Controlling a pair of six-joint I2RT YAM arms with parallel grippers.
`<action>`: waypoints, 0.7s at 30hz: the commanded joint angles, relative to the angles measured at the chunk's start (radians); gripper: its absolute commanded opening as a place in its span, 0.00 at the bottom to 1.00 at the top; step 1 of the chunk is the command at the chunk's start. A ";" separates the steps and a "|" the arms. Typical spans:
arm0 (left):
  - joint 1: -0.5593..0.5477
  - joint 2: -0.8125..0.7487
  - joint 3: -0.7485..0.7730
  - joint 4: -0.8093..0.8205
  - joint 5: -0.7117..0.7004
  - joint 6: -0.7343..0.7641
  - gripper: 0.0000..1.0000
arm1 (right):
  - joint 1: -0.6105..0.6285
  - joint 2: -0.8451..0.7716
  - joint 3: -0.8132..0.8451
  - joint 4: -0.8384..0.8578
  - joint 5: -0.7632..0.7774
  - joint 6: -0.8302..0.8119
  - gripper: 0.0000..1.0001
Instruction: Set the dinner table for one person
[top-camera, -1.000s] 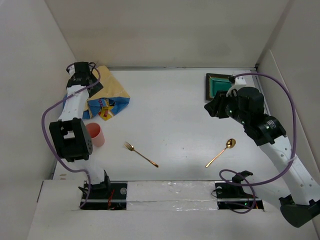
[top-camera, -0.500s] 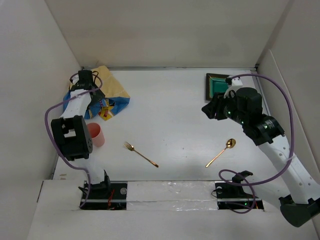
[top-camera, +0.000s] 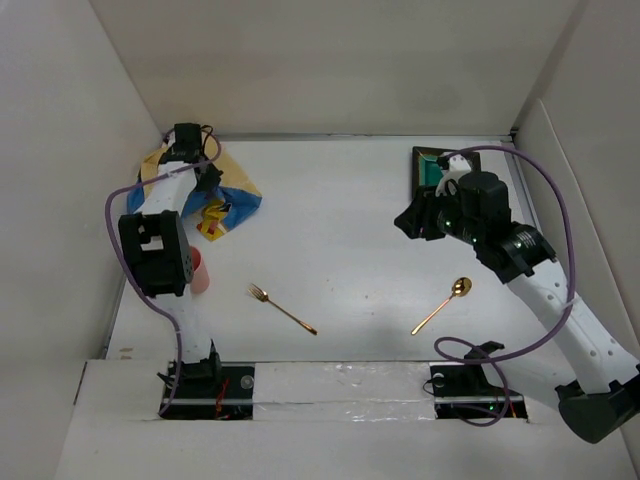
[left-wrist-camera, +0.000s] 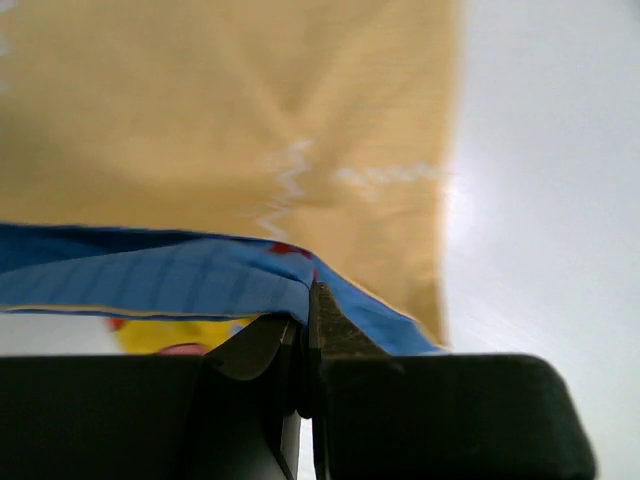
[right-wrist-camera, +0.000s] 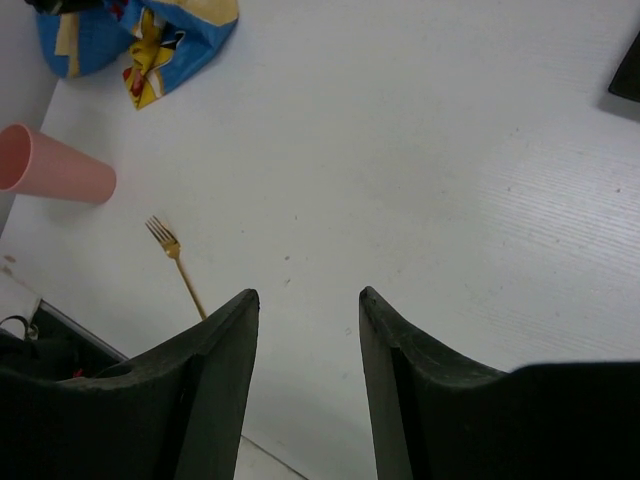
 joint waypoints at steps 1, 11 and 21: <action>-0.088 -0.051 0.137 0.070 0.132 -0.018 0.00 | 0.026 0.025 -0.001 0.063 -0.004 0.008 0.50; -0.341 0.049 0.835 -0.051 0.392 -0.030 0.00 | 0.035 0.088 0.081 0.105 0.045 0.030 0.50; -0.263 -0.229 0.448 0.123 0.532 0.057 0.00 | 0.017 0.075 0.099 0.091 0.122 0.051 0.58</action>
